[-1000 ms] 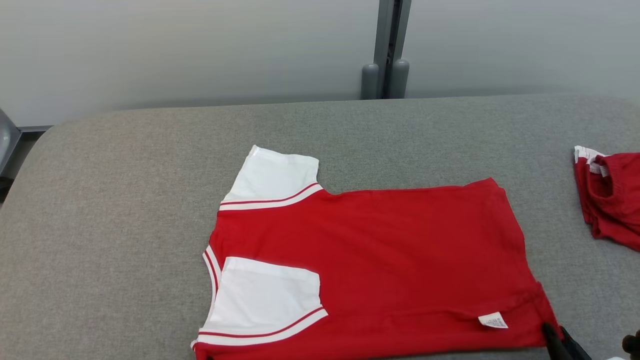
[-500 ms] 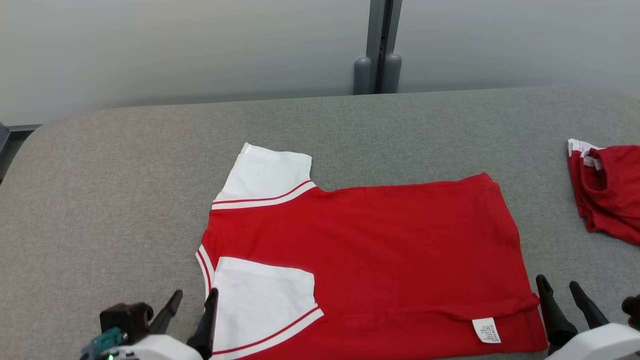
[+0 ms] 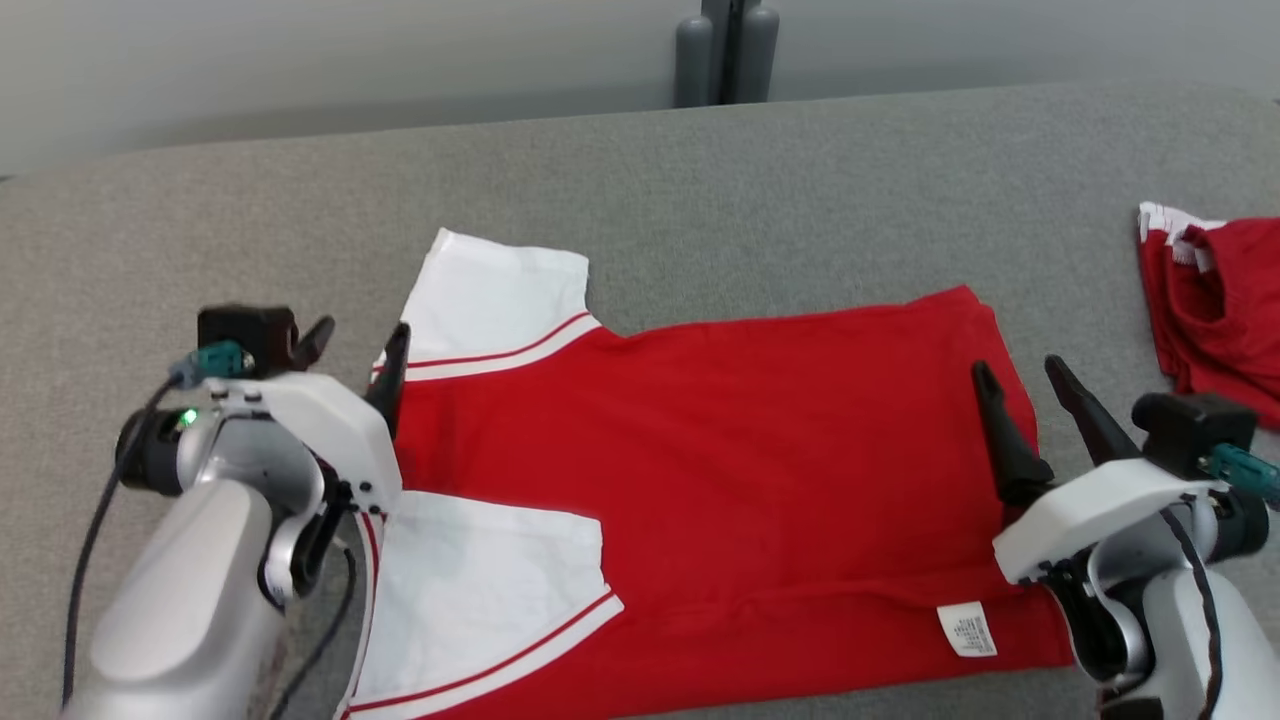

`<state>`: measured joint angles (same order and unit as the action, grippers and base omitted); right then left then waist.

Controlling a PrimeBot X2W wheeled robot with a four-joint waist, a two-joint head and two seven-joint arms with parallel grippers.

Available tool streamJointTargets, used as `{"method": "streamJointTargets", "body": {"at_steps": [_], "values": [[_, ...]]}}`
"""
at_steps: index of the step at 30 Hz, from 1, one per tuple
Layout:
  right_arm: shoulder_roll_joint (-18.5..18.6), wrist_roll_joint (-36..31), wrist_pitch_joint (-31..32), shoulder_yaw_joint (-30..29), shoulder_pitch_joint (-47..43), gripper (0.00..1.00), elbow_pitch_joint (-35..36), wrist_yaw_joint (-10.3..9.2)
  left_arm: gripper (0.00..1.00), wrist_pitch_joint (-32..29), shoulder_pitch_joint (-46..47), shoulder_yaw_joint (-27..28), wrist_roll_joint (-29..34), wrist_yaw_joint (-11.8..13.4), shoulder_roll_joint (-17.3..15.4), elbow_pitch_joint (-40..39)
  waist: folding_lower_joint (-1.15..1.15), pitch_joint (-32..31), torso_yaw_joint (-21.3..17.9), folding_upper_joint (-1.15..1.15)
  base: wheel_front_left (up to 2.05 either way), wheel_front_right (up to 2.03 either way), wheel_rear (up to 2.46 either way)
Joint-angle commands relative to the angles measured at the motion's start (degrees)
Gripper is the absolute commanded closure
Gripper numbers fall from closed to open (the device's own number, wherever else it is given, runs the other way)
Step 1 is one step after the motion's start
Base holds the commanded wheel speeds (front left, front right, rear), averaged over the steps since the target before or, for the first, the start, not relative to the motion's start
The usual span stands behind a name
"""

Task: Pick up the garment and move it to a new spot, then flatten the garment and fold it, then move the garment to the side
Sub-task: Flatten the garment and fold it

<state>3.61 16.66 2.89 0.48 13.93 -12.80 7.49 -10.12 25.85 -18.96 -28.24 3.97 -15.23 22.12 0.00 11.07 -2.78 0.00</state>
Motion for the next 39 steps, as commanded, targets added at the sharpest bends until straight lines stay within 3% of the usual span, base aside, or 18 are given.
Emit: {"method": "streamJointTargets", "body": {"at_steps": [1, 8, 17, 26, 27, 28, 30, 34, 39], "values": [[0.64, -0.09, -0.60, 1.10, 2.17, 0.00, -0.83, 0.01, 0.00, -0.58, 3.55, -0.12, 0.24, -0.77, -0.11, 2.16, 0.00, 2.79, -1.57, 0.00, 0.00, 0.00, 0.00], [1.74, 0.81, -3.15, 5.41, 10.01, 0.00, -4.72, 0.01, 0.00, -2.49, 16.85, -1.37, 2.40, -2.44, -0.82, 13.53, 0.00, 8.55, -4.71, 0.00, 0.00, 0.00, 0.00], [2.63, 2.55, -5.64, 9.39, 16.00, 0.00, -7.68, 0.01, 0.00, -0.81, 26.43, -2.57, 4.86, -0.26, -0.13, 25.46, 0.00, 13.71, -7.82, 0.00, 0.00, 0.00, 0.00], [3.61, 3.64, -6.82, 11.79, 19.13, 0.00, -8.84, 0.01, 0.00, -1.22, 31.54, -4.34, 6.72, 0.24, -0.95, 34.05, 0.00, 15.19, -9.15, 0.00, 0.00, 0.00, 0.00], [3.66, 3.75, -6.95, 11.99, 19.42, 0.00, -8.93, 0.01, 0.17, -1.40, 32.03, -4.59, 6.86, 0.14, -1.03, 34.85, 0.00, 15.30, -9.24, 0.00, 0.00, 0.00, 0.00], [3.72, 3.87, -7.05, 12.13, 19.73, 0.00, -8.99, 0.01, 0.56, -1.56, 32.47, -4.98, 7.21, -0.07, -1.14, 35.61, 0.00, 15.41, -9.32, 0.00, 0.00, 0.00, 0.00], [3.88, 4.05, -7.18, 12.38, 20.16, 0.00, -9.17, 0.01, 1.00, -2.21, 32.84, -5.93, 7.64, -1.15, -1.11, 37.17, 0.00, 15.54, -9.45, 0.00, 0.00, 0.00, 0.00], [5.00, 3.56, -6.53, 13.24, 21.37, 0.00, -9.89, 0.01, 1.00, -1.71, 33.49, -6.62, 7.13, -3.26, -0.35, 39.02, 0.00, 15.56, -9.24, 0.00, 0.00, 0.00, 0.00], [8.00, 2.47, -3.90, 14.53, 23.60, 0.00, -12.89, 0.01, 1.00, 1.73, 34.87, -6.16, 6.06, -3.89, 0.98, 39.06, 0.00, 14.52, -7.64, 0.00, 0.00, 0.00, 0.00]]}}
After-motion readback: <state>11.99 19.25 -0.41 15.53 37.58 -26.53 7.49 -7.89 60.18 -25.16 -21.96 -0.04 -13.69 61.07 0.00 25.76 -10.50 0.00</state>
